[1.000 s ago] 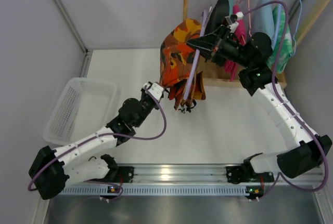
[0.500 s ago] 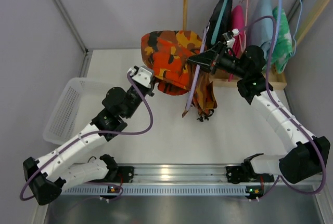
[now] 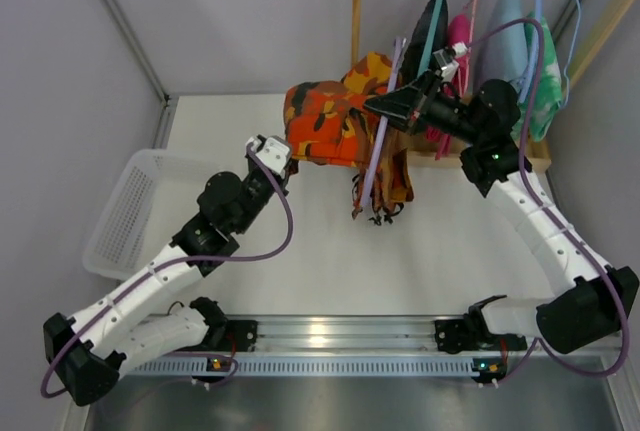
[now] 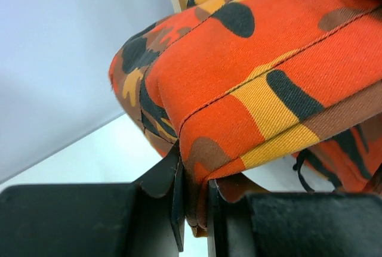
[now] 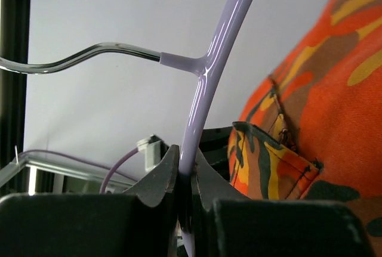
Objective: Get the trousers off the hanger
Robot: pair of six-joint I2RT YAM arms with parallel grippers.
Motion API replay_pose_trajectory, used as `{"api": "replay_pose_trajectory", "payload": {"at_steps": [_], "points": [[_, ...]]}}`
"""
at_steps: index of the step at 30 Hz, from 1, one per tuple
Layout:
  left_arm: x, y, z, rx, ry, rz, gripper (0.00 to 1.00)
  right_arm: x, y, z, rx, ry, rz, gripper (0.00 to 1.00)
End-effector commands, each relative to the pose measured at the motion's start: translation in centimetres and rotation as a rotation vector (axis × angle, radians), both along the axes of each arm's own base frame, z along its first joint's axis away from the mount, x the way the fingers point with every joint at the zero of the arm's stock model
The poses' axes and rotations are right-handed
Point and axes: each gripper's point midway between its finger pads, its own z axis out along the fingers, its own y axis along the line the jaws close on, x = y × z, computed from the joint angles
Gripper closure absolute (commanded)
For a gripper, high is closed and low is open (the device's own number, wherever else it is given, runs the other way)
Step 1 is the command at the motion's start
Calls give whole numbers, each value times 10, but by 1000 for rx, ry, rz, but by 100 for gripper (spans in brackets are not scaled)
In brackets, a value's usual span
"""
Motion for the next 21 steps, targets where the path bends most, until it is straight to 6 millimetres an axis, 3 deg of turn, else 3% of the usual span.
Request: {"api": "replay_pose_trajectory", "payload": {"at_steps": [1,4,5,7,8,10,11,14,21], "points": [[-4,8,42,-142,-68,-6,100,-24,-14,74,68,-309,-31,100],[0,7,78,-211,-107,-15,100,-19,-11,56,44,-279,-34,100],[-2,10,112,-262,-147,-25,100,-18,-10,51,42,-273,-33,100],[0,6,137,-317,-155,-54,100,-16,-6,36,28,-258,-24,100],[-5,10,167,-352,-203,-68,100,-17,-4,34,28,-269,-18,100],[-3,6,186,-370,-225,-77,100,-15,1,19,15,-257,-3,100],[-7,11,209,-399,-260,-77,100,-14,3,8,9,-253,4,100],[-5,18,243,-436,-311,-41,100,-12,5,-9,-5,-251,14,100],[-8,55,322,-541,-464,66,100,-3,10,-83,-65,-121,26,100]]}}
